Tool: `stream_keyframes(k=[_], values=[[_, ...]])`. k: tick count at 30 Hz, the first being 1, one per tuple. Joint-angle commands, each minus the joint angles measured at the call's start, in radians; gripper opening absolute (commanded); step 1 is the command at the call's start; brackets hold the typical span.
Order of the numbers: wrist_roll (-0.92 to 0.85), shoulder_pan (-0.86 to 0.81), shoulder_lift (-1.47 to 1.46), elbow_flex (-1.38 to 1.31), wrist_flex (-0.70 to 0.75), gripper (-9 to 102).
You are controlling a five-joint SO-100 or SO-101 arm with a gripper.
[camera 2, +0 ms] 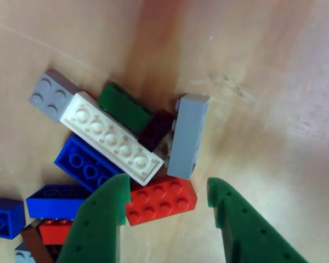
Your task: Put all lego bricks in the bin.
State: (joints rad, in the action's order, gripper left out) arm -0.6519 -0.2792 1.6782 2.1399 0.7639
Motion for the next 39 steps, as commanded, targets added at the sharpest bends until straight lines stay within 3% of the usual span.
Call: stream_keyframes(k=[1,6,8,14,16,21,26,30,33,36,39], values=[[-0.032,-0.028,-0.021,-0.072,-0.040,14],[-0.064,-0.052,-0.094,-0.110,-0.063,9],[-0.077,-0.055,-0.123,-0.121,-0.077,0],[-0.069,-0.038,0.067,-0.057,-0.018,0],[-0.058,-0.026,0.282,-0.048,0.117,0],[-0.169,-0.081,0.830,-0.227,0.607,0],[-0.540,-0.417,1.031,-0.124,0.807,0],[-0.971,-0.759,1.094,0.195,0.752,0],[-1.200,-0.913,1.065,0.333,0.715,0],[-1.301,-1.025,1.071,0.393,0.640,0],[-1.281,-1.069,1.072,0.471,0.503,0]])
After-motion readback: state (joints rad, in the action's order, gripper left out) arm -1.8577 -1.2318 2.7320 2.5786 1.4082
